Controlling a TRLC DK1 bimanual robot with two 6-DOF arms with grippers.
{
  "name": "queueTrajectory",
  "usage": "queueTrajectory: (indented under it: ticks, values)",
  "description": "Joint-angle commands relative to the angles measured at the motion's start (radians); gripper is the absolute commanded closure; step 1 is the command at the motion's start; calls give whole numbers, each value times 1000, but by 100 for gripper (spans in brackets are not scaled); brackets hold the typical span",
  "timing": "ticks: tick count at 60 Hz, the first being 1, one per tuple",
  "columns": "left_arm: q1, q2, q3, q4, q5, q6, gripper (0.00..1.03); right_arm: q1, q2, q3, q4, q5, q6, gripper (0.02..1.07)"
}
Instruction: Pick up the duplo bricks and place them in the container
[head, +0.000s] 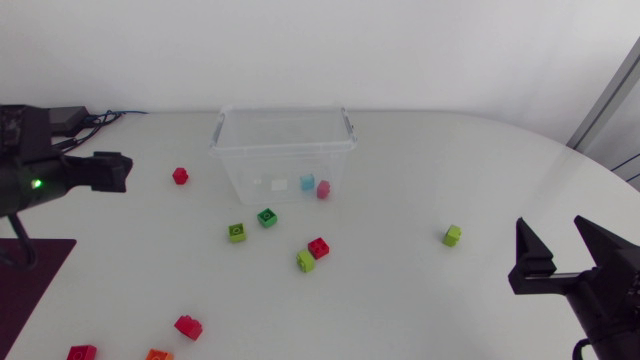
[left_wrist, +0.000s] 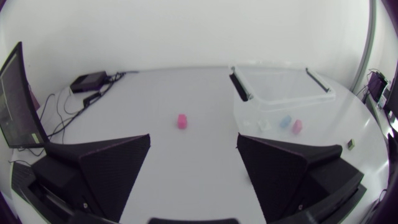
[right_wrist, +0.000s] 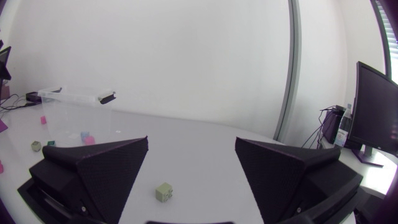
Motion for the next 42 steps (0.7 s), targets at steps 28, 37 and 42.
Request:
queueTrajectory:
  ticks: [28, 37, 42]
  values:
    - [78, 806, 523, -212, 72, 93, 7, 7, 2, -8, -19, -8, 4, 6]
    - [78, 941, 528, -92, 81, 114, 10, 8, 6, -6, -19, -10, 7, 6]
    - [82, 1012, 543, -26, 96, 113, 11, 10, 7, -6, -19, -10, 7, 6]
